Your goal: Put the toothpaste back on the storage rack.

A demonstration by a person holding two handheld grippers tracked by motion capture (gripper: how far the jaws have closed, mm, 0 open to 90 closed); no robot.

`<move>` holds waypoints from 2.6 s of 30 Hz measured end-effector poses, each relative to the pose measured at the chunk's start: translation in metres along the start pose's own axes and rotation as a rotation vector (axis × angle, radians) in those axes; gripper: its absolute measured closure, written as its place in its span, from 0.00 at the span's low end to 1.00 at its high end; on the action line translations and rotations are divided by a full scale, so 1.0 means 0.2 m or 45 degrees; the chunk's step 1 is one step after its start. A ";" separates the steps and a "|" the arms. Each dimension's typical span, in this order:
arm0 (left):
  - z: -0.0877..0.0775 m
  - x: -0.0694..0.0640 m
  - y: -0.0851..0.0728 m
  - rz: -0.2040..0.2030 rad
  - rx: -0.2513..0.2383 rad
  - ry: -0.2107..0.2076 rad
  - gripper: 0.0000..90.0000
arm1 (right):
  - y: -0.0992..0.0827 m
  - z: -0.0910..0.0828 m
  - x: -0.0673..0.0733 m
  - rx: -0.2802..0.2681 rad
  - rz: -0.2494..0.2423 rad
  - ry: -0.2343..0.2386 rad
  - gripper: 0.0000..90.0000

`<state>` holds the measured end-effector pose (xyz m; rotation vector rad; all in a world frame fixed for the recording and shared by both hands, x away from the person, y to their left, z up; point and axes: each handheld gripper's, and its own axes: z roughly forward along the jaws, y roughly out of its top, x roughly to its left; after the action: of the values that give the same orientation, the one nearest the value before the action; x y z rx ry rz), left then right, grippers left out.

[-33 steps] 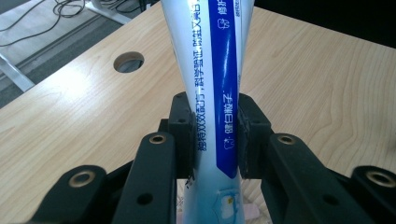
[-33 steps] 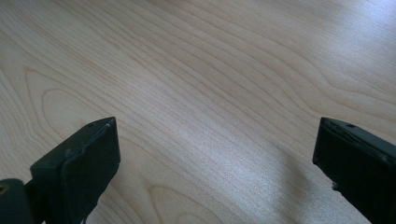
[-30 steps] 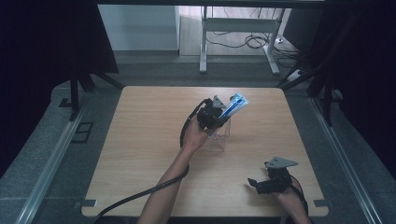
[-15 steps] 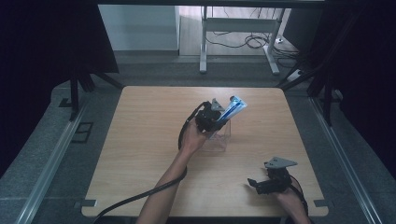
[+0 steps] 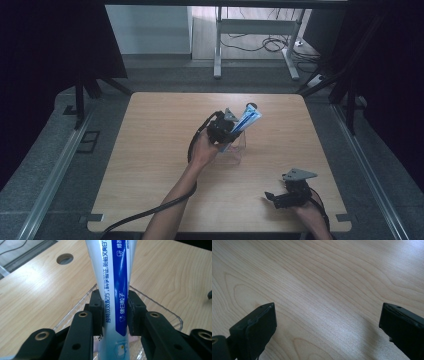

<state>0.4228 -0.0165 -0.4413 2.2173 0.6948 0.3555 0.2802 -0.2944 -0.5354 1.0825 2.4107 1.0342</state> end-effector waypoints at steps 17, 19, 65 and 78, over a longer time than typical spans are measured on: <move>-0.03 -0.03 -0.03 0.037 0.067 -0.027 0.73 | 0.00 0.01 0.01 0.013 -0.010 0.001 0.02; -0.04 -0.02 -0.03 0.024 0.071 -0.050 0.71 | 0.00 0.01 0.01 0.015 -0.012 0.001 0.02; -0.37 -0.01 -0.15 -0.052 -0.057 -0.057 0.14 | 0.01 0.00 0.02 -0.010 -0.019 -0.006 0.01; -0.45 0.01 -0.32 -0.097 -0.066 -0.019 0.14 | 0.01 0.01 0.02 -0.007 -0.019 -0.003 0.01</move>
<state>0.3607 0.0740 -0.4281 2.1360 0.7512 0.3154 0.2797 -0.2892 -0.5349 1.0623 2.4091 1.0331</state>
